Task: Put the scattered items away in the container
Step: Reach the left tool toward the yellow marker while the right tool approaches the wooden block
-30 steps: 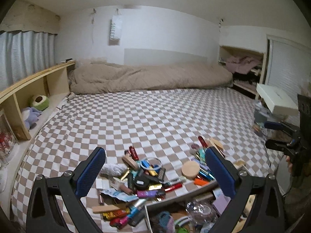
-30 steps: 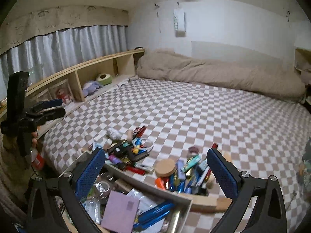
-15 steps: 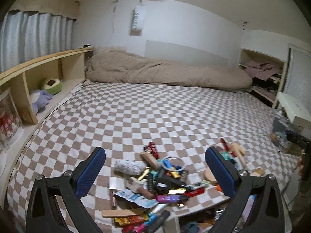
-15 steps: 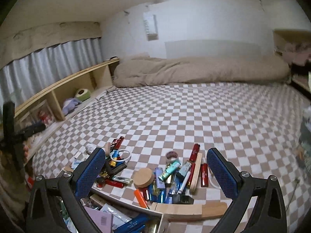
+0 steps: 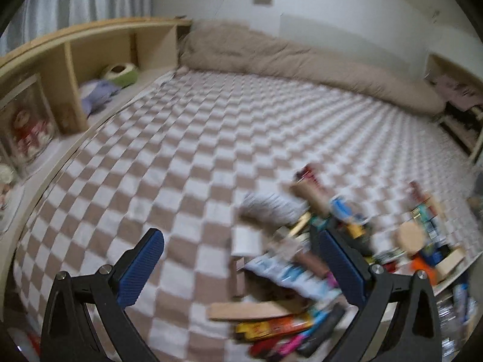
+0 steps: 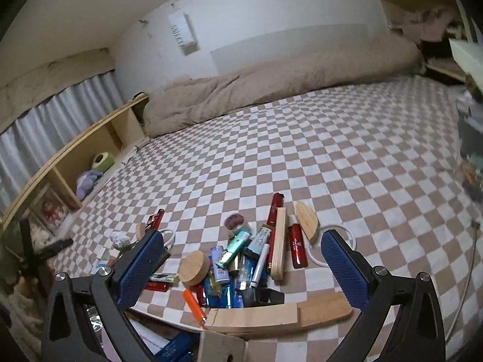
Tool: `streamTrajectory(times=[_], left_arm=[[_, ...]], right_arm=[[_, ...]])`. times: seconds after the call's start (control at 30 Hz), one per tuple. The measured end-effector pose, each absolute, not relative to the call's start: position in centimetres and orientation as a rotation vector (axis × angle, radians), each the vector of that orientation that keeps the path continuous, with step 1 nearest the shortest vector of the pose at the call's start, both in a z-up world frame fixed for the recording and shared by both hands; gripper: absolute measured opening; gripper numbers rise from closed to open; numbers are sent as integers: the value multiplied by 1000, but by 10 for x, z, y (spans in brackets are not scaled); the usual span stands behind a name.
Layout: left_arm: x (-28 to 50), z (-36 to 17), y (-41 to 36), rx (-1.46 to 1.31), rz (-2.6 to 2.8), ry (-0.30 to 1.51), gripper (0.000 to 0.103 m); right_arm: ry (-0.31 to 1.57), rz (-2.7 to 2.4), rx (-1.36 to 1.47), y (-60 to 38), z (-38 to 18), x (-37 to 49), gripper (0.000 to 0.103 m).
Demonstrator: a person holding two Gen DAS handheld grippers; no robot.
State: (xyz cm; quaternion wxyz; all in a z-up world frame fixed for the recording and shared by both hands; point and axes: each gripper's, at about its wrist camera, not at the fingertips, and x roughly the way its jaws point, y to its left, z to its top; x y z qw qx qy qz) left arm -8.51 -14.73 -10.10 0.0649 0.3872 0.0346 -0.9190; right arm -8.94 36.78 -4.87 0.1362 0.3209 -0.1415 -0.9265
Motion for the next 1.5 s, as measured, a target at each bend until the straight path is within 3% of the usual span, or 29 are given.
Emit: streamTrajectory(times=[0.13, 0.27, 0.47, 0.73, 1.3, 1.5], left_arm=[[-82, -128, -157, 1316, -2666, 53, 103], [-73, -144, -165, 1385, -2640, 159, 103], [-69, -153, -152, 1480, -2685, 262, 103], [-81, -173, -128, 1597, -2700, 192, 103], [-71, -181, -122, 1645, -2708, 298, 103], [-68, -183, -128, 1595, -2619, 179, 103]], right_arm=[[-430, -2738, 947, 374, -64, -92, 103], [-343, -2808, 992, 375, -78, -98, 103], [-400, -2768, 1106, 390, -102, -108, 103], [-441, -2777, 1128, 403, -106, -110, 103], [-425, -2736, 1191, 397, -123, -113, 103], [-382, -2740, 1205, 392, -127, -113, 103]])
